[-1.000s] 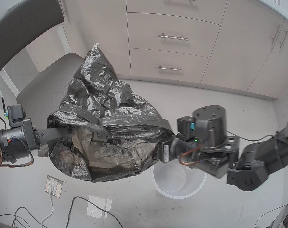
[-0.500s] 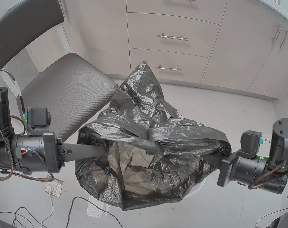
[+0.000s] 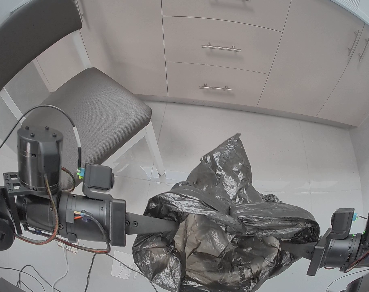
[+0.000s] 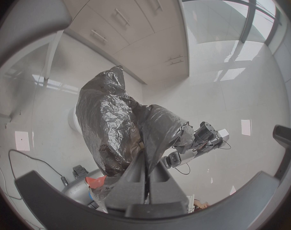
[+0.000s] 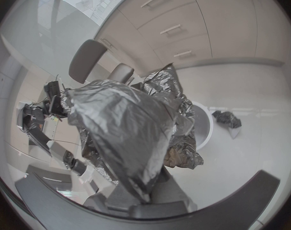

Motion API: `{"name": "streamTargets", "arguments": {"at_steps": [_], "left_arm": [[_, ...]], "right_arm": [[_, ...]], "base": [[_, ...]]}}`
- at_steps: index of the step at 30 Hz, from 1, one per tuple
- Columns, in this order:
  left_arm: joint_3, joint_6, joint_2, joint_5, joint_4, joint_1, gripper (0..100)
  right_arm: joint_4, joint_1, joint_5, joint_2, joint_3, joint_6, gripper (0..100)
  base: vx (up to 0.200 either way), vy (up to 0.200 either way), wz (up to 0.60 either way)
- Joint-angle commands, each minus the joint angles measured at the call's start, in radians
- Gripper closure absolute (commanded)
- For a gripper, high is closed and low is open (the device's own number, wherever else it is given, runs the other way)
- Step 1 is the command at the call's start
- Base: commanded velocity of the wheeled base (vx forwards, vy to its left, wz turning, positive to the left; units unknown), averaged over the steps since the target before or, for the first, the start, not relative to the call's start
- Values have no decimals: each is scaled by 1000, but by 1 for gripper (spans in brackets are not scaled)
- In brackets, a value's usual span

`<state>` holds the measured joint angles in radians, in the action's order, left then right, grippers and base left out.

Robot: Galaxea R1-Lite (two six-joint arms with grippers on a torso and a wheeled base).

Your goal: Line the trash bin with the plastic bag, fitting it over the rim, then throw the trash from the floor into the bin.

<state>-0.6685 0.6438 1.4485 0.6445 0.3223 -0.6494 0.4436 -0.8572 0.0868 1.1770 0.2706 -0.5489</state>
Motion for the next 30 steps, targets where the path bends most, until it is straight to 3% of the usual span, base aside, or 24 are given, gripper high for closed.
{"name": "streamTargets", "arguments": {"at_steps": [1, 7, 14, 25, 30], "left_arm": [[-2, 42, 72, 1, 0, -9, 100], [-10, 82, 125, 4, 0, -10, 100], [-23, 83, 193, 3, -2, -15, 100], [-22, 86, 256, 6, -16, -29, 100], [-26, 86, 288, 3, -17, -27, 100]], "right_arm": [[-56, -2, -68, -63, -5, -45, 100], [-91, 26, -145, -33, 9, -68, 100], [-91, 33, -156, 26, 21, -85, 100], [-89, 37, -239, 110, 13, -121, 100], [-82, 76, -246, 174, 21, -121, 100]], "base": [[0, 0, 0], [0, 0, 0], [0, 0, 0], [0, 0, 0], [0, 0, 0]]}}
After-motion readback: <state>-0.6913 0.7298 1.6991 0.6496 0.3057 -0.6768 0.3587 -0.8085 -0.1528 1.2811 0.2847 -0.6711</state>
